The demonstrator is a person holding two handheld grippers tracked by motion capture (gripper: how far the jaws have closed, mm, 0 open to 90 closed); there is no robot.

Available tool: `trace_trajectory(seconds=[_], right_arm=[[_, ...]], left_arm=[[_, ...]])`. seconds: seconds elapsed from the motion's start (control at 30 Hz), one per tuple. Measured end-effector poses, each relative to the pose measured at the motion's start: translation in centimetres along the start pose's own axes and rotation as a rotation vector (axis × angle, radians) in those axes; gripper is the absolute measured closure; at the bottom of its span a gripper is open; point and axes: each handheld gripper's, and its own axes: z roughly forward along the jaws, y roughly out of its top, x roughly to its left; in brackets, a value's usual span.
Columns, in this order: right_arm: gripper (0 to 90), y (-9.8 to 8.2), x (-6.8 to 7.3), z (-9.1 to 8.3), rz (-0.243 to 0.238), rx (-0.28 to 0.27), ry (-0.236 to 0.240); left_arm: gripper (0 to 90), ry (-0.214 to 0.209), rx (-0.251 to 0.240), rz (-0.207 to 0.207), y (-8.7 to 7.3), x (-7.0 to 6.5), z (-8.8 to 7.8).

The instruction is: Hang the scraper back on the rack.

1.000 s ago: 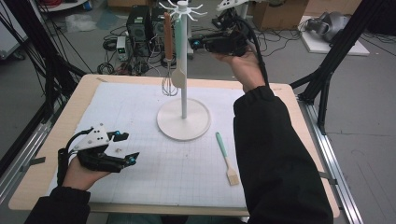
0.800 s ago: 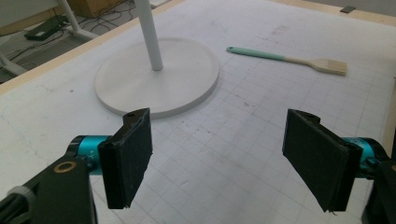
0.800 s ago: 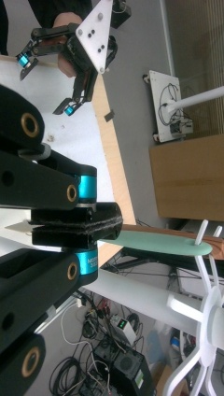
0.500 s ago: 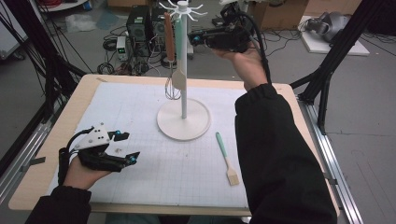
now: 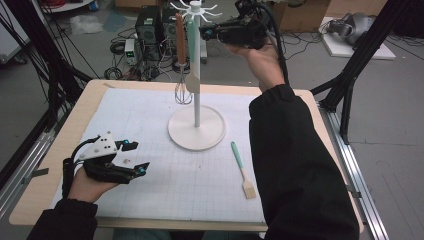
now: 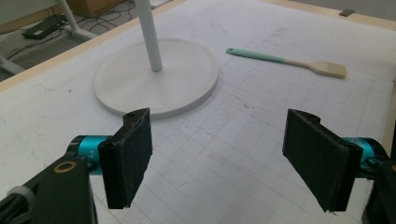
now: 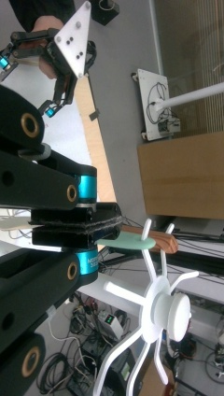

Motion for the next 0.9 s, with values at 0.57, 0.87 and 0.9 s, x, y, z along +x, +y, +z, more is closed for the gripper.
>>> trace_trajectory(seconds=[0.57, 0.87, 0.9], right_arm=[[89.7, 0.8, 0.1, 0.7, 0.007, -0.023, -0.033], [89.7, 0.9, 0.2, 1.5, 0.003, -0.012, -0.037], [89.7, 1.0, 0.2, 1.5, 0.001, -0.010, -0.039]], left_arm=[[24.6, 0.001, 0.001, 0.004, 0.0, 0.0, -0.1], [24.6, 0.000, 0.000, 0.003, -0.1, 0.0, -0.2], [24.6, 0.005, 0.001, 0.002, -0.1, 0.0, -0.3]])
